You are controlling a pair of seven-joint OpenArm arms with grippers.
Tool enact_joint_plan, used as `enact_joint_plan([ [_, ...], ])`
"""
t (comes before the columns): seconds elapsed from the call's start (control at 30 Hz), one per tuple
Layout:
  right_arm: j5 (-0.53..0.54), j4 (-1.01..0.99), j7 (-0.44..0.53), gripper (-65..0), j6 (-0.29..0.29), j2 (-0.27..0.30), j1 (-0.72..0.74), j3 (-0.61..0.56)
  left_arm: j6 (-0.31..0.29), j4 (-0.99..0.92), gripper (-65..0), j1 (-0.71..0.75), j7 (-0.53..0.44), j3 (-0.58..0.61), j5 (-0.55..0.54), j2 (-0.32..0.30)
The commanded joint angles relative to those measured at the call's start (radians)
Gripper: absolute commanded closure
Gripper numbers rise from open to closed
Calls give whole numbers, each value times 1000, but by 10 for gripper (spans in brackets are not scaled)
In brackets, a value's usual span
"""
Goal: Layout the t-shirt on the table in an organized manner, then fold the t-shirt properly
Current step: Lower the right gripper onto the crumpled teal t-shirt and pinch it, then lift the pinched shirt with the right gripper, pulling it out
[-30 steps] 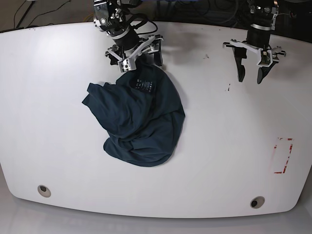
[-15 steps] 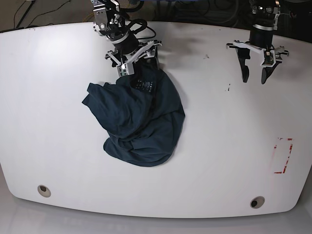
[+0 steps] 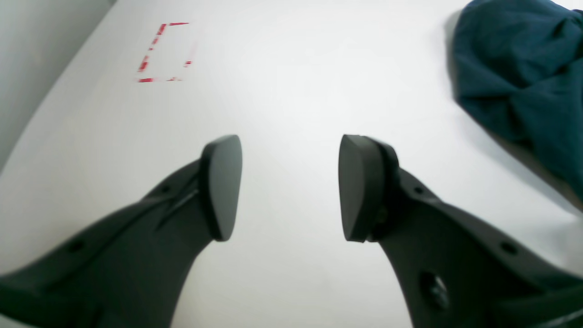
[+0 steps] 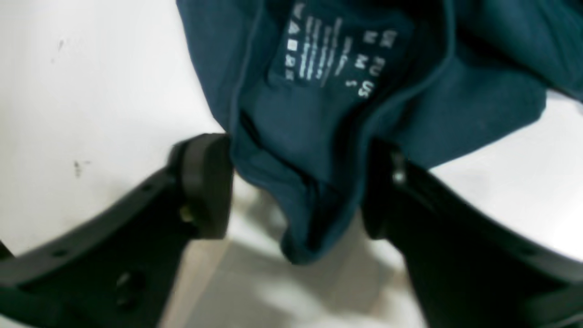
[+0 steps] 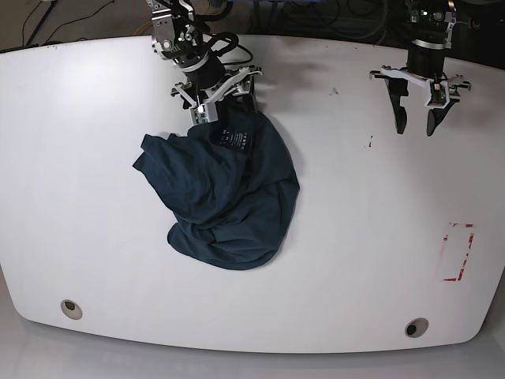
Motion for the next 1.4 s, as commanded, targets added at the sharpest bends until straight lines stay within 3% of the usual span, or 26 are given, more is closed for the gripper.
enact_joint_plan([
  [0.0,2,-3,20,-273,10,-2,2,0,1,15,-315,6,-27,-5,-3,-3],
  [0.13,2,-44,20,-154,10,0,23,1,1,15,-315,6,-27,-8,-3,-3],
  [0.37,2,-80,25,-108,10,0,23,1,1,15,-315,4,-29,-8,-3,-3],
  [0.5,-1,-54,25,0,10,0,19,1,1,15,-315,4,-29,-8,-3,-3],
  [0.93,-1,227,25,0,10,49,-49,1,1,12,-317,-19,-23,-5,-6,-3],
  [1.37,7,243,149,0,10,153,89,0,0,12,-319,-185,195,73,-10,-2],
])
